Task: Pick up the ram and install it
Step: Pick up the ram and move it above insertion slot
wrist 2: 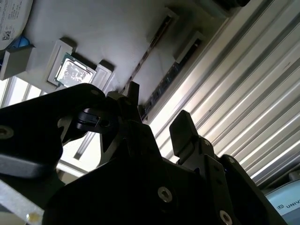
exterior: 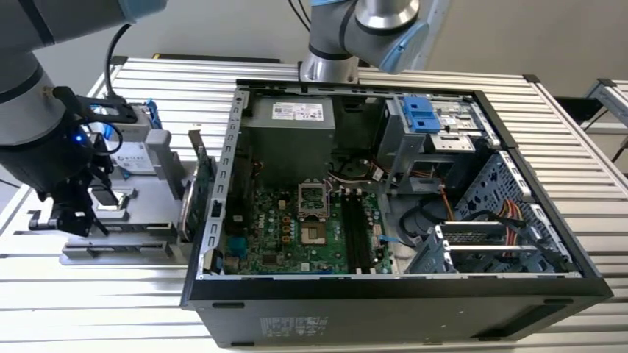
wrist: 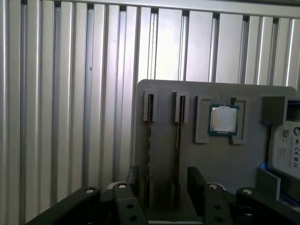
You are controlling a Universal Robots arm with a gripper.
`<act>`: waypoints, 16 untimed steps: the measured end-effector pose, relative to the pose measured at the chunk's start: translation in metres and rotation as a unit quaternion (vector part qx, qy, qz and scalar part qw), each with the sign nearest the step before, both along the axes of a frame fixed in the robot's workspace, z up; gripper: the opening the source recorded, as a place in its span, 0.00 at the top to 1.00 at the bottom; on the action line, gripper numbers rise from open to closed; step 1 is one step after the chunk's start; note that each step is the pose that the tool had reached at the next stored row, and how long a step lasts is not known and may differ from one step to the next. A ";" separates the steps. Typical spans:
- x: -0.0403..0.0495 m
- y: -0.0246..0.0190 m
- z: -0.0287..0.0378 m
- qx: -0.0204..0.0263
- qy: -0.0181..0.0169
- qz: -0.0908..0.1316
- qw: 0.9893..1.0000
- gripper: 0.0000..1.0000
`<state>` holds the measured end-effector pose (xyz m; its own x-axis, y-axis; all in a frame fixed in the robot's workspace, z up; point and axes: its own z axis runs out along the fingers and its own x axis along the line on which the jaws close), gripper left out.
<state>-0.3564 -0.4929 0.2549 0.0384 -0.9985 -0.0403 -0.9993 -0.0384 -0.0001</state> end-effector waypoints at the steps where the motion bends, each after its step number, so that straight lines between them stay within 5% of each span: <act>1: 0.0002 0.0000 -0.0007 0.000 0.000 0.000 1.000 0.00; 16: 0.0011 -0.0026 -0.0121 0.000 0.000 -0.003 1.000 0.00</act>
<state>-0.3553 -0.4955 0.2428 0.0331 -0.9986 -0.0403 -0.9995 -0.0331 -0.0002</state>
